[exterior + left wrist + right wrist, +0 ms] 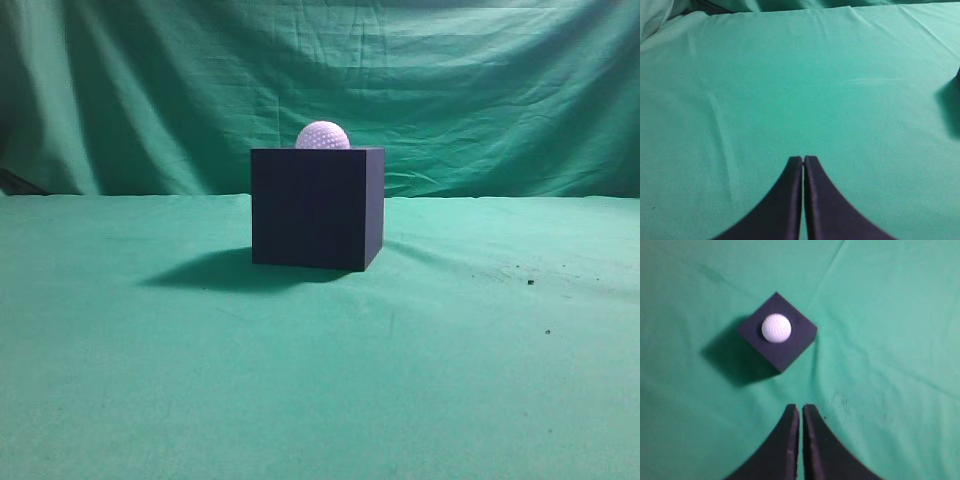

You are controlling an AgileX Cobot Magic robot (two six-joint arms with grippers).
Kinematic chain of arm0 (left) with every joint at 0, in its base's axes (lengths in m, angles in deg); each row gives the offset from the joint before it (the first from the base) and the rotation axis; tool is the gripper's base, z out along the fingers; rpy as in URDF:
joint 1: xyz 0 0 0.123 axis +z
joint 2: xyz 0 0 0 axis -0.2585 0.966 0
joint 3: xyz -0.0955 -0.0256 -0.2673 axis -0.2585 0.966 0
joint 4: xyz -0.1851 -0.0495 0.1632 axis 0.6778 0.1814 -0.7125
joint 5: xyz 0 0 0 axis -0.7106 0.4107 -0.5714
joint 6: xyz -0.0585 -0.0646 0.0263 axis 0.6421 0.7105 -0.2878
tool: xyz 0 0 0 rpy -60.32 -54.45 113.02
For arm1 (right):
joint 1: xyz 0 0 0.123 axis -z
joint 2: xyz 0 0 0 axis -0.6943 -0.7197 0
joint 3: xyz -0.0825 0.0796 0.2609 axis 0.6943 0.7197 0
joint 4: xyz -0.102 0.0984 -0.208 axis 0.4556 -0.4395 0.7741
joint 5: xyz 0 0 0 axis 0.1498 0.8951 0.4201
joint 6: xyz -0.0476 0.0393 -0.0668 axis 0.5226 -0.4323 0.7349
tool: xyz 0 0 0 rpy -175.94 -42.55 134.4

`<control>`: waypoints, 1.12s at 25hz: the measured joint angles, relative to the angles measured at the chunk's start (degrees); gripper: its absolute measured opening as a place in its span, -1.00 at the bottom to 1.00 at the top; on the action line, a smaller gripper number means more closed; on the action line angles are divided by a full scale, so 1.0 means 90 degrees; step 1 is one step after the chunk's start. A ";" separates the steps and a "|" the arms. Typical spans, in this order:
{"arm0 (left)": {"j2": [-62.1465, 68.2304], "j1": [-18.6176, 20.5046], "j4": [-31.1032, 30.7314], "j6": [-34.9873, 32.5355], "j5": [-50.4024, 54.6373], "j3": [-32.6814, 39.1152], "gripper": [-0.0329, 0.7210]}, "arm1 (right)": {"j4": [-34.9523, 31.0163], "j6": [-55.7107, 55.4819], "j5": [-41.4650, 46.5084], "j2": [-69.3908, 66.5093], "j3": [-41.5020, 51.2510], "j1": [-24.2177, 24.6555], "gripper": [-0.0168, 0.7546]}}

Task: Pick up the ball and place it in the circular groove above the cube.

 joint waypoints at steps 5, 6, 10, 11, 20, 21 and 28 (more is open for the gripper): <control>0.0000 0.0000 0.0000 0.0000 0.0000 0.0000 -0.91 | -0.0154 -0.0327 -0.0493 0.1866 0.1839 0.0000 -0.96; 0.0000 0.0000 0.0000 0.0000 0.0000 0.0000 -0.91 | -0.0201 -0.0338 -0.0769 0.2263 0.2243 0.0000 -0.96; 0.0000 0.0000 0.0000 0.0000 0.0000 0.0000 -0.91 | -0.0315 -0.0367 -0.1785 0.3538 0.3638 0.0000 -0.96; 0.0000 0.0000 0.0000 0.0000 0.0000 0.0000 -0.91 | -0.0329 -0.0378 -0.1925 0.3822 0.3922 0.0000 -0.96; 0.0000 0.0000 0.0000 0.0000 0.0000 0.0000 -0.91 | -0.0481 -0.0100 -0.1944 0.5373 0.4691 0.0000 -0.96; 0.0000 0.0000 0.0000 0.0000 0.0000 0.0000 -0.91 | -0.0418 -0.0012 -0.1944 0.5405 0.4691 0.0000 -0.96; 0.0000 0.0000 0.0000 0.0000 0.0000 0.0000 -0.91 | -0.0176 0.1054 -0.2277 0.5497 0.4744 0.0000 -0.96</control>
